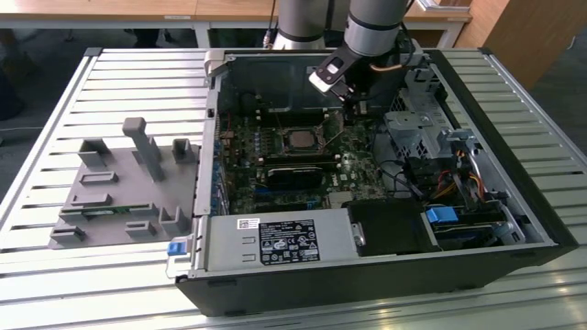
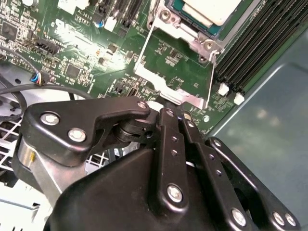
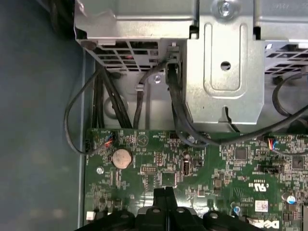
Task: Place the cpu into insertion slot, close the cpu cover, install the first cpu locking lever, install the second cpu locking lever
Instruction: 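Close the cpu cover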
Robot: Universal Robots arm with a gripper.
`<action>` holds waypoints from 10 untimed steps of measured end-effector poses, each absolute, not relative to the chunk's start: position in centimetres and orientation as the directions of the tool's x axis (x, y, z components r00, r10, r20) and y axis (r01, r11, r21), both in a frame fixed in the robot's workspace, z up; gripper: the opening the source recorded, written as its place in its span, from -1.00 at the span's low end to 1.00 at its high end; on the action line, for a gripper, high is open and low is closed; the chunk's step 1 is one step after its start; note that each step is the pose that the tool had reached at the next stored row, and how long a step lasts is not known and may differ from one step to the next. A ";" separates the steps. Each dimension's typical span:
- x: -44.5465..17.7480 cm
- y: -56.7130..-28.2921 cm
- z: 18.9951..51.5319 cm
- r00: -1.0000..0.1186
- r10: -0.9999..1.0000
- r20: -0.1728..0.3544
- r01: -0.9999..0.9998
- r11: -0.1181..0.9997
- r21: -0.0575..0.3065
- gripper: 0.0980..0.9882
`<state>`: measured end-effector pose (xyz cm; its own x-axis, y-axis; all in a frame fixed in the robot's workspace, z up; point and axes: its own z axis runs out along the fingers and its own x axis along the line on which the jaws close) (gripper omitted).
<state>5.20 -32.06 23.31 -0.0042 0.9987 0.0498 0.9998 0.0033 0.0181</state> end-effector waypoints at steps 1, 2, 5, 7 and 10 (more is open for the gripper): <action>5.2 -32.1 23.3 -0.004 0.999 0.050 1.000 0.003 0.018 -0.98; 5.1 -32.1 23.3 -0.004 0.999 0.050 1.000 0.003 0.018 -0.98; 5.0 -32.1 23.3 -0.004 0.999 0.050 1.000 0.003 0.018 -0.98; 4.9 -32.1 23.3 -0.004 0.999 0.050 1.000 0.003 0.018 -0.98; 4.5 -32.1 23.3 -0.004 0.999 0.050 1.000 0.003 0.018 -0.98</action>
<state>4.53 -32.05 23.31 -0.0042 0.9987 0.0498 0.9998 0.0033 0.0180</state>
